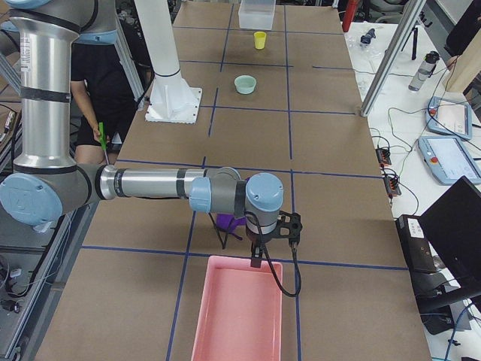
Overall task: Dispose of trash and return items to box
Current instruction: 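Move the left gripper toward the yellow cup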
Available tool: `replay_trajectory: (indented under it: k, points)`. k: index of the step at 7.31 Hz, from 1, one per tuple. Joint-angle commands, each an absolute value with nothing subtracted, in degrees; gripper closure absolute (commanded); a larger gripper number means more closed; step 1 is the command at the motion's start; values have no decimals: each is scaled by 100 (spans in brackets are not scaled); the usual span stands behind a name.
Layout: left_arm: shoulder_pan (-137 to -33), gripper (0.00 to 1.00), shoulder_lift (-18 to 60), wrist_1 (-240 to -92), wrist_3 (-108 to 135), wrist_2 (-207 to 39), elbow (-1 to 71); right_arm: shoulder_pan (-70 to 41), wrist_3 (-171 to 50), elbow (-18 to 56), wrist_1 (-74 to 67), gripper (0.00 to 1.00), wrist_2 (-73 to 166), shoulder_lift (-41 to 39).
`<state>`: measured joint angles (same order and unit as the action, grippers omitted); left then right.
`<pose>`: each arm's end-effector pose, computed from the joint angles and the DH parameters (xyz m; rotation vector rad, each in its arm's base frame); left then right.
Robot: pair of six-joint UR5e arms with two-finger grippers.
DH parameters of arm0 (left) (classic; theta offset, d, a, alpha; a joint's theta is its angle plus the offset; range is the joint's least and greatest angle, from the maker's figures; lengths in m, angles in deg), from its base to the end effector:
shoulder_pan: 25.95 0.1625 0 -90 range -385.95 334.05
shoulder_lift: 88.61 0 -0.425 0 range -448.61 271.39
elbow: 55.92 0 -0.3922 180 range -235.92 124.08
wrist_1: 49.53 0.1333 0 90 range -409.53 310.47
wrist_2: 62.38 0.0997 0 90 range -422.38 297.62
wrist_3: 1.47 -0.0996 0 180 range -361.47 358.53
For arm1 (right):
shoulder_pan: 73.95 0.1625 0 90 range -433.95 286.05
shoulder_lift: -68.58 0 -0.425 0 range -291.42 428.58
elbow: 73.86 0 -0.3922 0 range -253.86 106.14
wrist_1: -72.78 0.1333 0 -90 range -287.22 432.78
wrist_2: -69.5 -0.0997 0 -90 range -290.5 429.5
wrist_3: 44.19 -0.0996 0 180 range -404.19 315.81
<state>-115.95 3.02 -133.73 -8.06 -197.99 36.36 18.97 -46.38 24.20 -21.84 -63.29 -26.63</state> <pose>-0.0621 -0.5007 0.6335 0.0146 0.7968 0.0957 0.0885 -0.4466 0.6424 -0.0247 -0.7472 0.0965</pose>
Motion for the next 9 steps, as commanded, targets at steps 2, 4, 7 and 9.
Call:
replay_trajectory:
  k: [2,4,7,9]
  points:
    - [-11595,0,323,-13373,-806,-19799,3645,1895,-4638,2405,-2170,0,-6321,-2670]
    - [-11595,0,280,-13356,-771,-19764,4055,1895,-4647,2431,-2179,0,-6357,-2661]
    - [-11482,0,681,-13486,-788,-19782,4568,1895,-4665,2484,-2179,0,-6383,-2661]
    - [-11217,0,693,-14005,-823,-19799,4752,1895,-4665,2493,-2170,0,-6392,-2652]
